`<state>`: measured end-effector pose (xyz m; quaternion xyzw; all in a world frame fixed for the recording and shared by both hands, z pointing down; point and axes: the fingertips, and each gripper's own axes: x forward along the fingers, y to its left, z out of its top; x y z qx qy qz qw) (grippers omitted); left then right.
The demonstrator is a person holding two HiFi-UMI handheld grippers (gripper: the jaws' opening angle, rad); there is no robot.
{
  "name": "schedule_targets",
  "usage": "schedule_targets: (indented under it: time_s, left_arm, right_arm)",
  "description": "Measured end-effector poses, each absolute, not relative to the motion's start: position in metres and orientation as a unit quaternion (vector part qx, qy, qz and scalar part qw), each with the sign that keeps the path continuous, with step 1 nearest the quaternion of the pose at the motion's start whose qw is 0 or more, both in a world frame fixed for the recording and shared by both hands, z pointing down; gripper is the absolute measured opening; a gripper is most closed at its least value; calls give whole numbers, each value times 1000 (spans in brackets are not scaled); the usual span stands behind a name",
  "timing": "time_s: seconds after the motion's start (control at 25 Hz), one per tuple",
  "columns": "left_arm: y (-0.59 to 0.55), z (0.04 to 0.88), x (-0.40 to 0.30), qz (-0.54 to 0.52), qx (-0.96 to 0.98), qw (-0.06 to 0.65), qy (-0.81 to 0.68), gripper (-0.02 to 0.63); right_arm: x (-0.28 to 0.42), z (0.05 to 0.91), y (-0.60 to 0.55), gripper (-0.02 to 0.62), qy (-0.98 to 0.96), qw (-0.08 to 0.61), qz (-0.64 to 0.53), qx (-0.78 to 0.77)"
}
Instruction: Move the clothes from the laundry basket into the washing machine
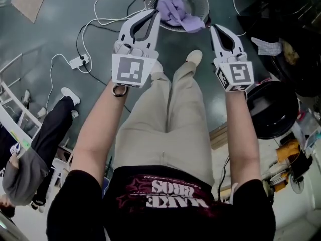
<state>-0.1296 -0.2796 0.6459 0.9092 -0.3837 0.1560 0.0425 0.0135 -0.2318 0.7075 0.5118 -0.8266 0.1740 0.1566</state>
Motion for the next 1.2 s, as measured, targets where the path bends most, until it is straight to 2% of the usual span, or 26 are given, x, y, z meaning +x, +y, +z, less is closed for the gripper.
schedule_targets:
  time_s: [0.6,0.96,1.2]
  left_arm:
    - [-265,689,-148,184,905,46,-380,-2]
    - [-253,719,-158,198,901,70,-379,-1]
    - [-258,735,-161,200,899,74,-382,-2]
  right_arm:
    - [21,895,-198,6,-788,306,268,462]
    - [29,959,-193,8,-762,367,297,443]
    - [30,991,-193,76,-758,382,310,428]
